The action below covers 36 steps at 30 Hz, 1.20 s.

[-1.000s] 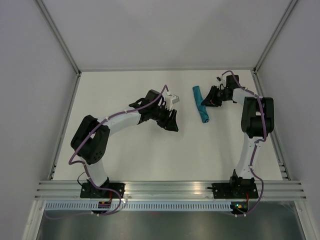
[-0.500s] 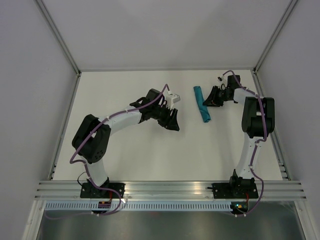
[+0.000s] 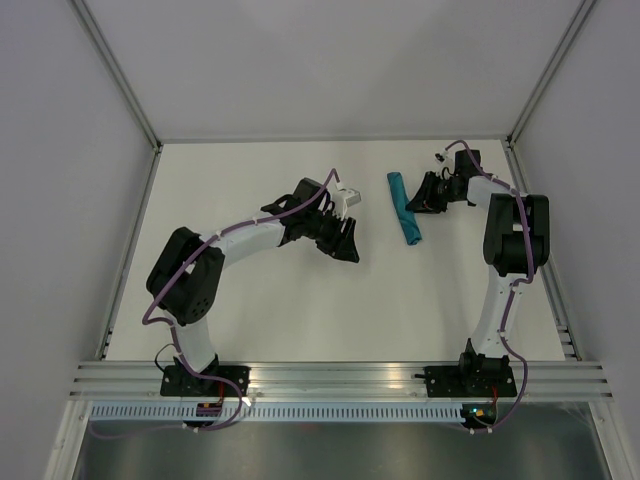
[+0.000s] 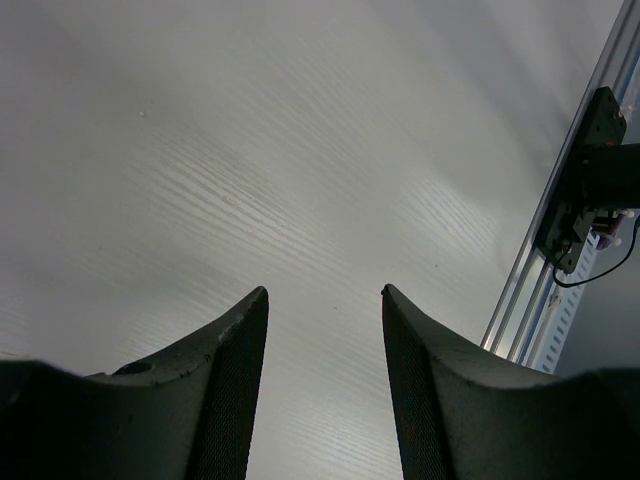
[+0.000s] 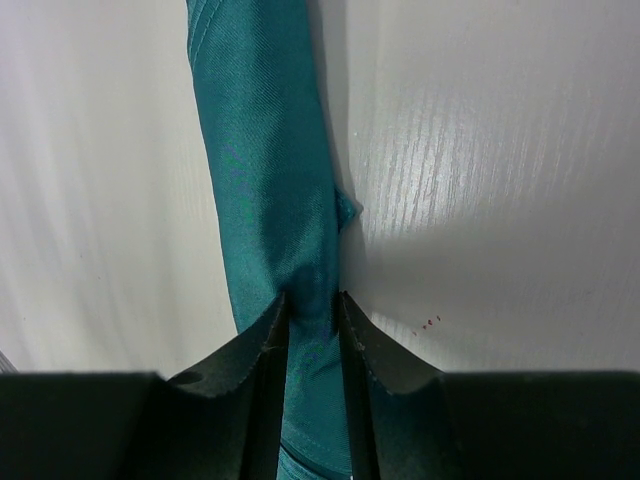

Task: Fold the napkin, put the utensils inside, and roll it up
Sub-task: Roll the napkin with the utensil

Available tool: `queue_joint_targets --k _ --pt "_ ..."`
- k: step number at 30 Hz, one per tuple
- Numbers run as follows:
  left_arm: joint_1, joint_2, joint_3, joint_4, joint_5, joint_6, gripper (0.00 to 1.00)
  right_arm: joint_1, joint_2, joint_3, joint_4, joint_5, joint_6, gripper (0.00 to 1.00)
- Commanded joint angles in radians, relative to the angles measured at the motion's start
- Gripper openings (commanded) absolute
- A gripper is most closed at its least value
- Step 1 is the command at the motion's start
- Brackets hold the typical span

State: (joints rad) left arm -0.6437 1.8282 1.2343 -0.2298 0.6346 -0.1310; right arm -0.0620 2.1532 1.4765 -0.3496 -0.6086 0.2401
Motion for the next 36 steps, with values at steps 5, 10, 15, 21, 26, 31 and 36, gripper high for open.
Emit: queue_joint_targets --k 5,10,15,21,26,31,36 --pt "-0.004 0.003 0.039 0.009 0.031 -0.038 0.55 -0.001 -0.042 0.076 -0.049 -0.005 0.021 0.33" --pt "-0.004 0.002 0.037 0.01 0.031 -0.036 0.55 -0.002 -0.041 0.097 -0.054 -0.014 0.03 0.32" --pt "-0.002 0.002 0.039 0.006 0.034 -0.035 0.55 -0.001 -0.036 0.105 -0.061 -0.02 0.034 0.33" --pt "-0.002 0.0 0.04 0.006 0.037 -0.036 0.55 -0.004 -0.067 0.114 -0.071 -0.025 0.018 0.33" --pt "-0.002 -0.015 0.053 0.006 0.037 -0.03 0.55 -0.013 -0.111 0.142 -0.113 -0.034 -0.021 0.34" --pt "-0.004 -0.076 0.06 0.004 -0.01 -0.035 0.55 -0.027 -0.231 0.11 -0.132 -0.025 -0.094 0.35" --pt "-0.002 -0.148 0.05 0.018 -0.136 -0.071 0.55 -0.048 -0.406 0.048 -0.152 -0.031 -0.166 0.36"
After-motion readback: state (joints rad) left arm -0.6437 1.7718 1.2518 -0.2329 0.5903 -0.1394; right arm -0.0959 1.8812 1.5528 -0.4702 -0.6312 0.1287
